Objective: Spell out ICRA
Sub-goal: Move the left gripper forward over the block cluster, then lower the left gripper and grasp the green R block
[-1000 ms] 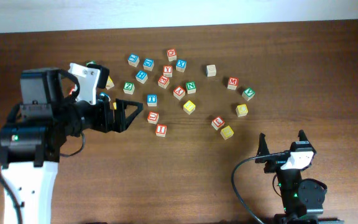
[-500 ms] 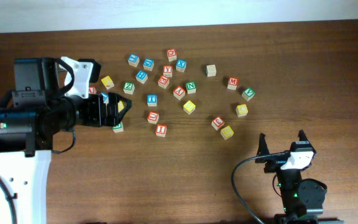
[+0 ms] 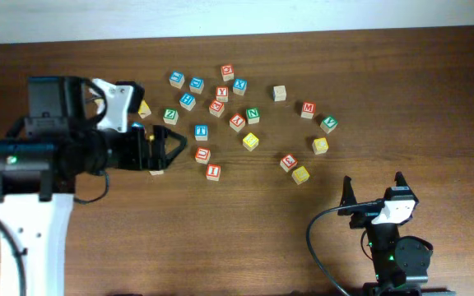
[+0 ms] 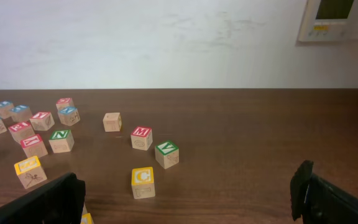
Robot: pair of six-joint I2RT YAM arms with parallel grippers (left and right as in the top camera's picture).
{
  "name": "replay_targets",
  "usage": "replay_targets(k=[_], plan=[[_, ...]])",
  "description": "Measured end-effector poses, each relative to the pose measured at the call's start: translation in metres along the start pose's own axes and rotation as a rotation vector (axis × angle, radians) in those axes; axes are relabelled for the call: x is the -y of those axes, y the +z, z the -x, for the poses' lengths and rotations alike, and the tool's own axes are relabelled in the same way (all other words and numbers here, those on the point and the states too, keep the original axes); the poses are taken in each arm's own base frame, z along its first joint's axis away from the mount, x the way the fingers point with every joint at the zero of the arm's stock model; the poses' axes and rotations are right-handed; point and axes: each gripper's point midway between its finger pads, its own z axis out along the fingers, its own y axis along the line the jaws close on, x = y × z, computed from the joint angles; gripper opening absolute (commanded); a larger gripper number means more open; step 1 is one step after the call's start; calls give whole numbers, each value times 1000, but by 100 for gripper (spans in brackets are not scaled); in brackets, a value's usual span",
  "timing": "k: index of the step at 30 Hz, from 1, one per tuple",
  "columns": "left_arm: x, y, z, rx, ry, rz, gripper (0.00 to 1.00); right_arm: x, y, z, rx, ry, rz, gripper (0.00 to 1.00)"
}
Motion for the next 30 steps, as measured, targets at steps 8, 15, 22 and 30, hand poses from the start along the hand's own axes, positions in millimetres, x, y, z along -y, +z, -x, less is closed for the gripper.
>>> replay_targets(k=[8, 15, 22, 30], plan=[[-20, 57, -31, -247, -129, 232, 99, 0, 0, 0, 0, 0, 0, 98], [-84, 55, -29, -157, -351, 560, 99, 0, 0, 0, 0, 0, 0, 98], [-121, 88, -61, -265, -445, 611, 99, 0, 0, 0, 0, 0, 0, 98], [-136, 119, -64, -251, -446, 606, 95, 0, 0, 0, 0, 0, 0, 98]])
